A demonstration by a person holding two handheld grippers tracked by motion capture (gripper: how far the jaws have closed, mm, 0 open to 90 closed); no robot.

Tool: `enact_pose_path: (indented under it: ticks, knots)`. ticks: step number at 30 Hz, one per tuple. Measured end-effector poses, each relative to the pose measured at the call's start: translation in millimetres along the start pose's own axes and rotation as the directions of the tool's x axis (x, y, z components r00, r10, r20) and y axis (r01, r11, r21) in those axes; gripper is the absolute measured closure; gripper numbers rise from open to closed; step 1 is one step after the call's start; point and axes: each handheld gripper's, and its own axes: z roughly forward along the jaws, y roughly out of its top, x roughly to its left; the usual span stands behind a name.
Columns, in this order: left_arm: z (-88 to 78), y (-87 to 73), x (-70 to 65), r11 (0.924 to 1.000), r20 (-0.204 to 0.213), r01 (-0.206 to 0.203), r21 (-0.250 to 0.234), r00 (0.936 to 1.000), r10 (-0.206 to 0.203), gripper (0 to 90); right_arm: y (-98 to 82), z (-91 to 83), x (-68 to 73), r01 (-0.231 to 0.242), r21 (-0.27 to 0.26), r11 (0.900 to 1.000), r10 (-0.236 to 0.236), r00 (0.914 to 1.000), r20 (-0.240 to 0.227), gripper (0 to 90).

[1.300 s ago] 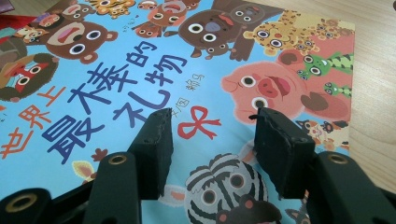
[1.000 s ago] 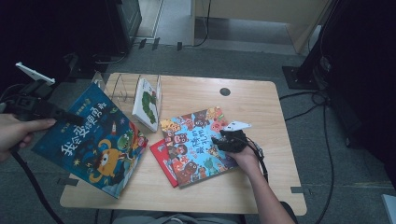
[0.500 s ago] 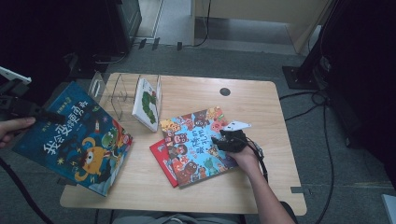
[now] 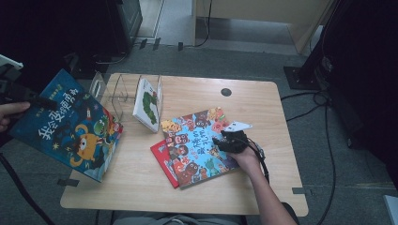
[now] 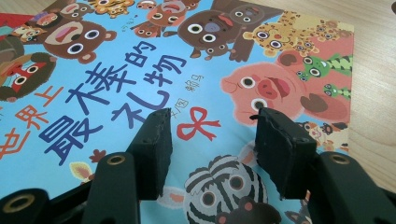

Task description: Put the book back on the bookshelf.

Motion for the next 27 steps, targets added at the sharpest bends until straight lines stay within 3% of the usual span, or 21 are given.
enact_pose_path:
  ticks: [2,21,27]
  knots:
    - [1.4,2.7,4.0,0.9998,-0.005,0.019,-0.01,0.9998,-0.019,82.2,0.0,0.0,0.4,0.002,0.001,1.0,-0.002,1.0,0.001,45.6]
    - [-10.5,36.9,11.2,0.9977,-0.036,0.055,-0.04,0.9978,-0.056,82.6,-0.3,0.4,1.2,0.01,-0.002,1.0,-0.01,0.9999,0.007,45.7]
    - [-6.9,51.4,16.2,0.9964,-0.017,0.065,-0.054,0.9977,-0.066,82.5,-0.3,0.5,1.5,0.013,-0.002,1.0,-0.013,0.9999,0.009,45.6]
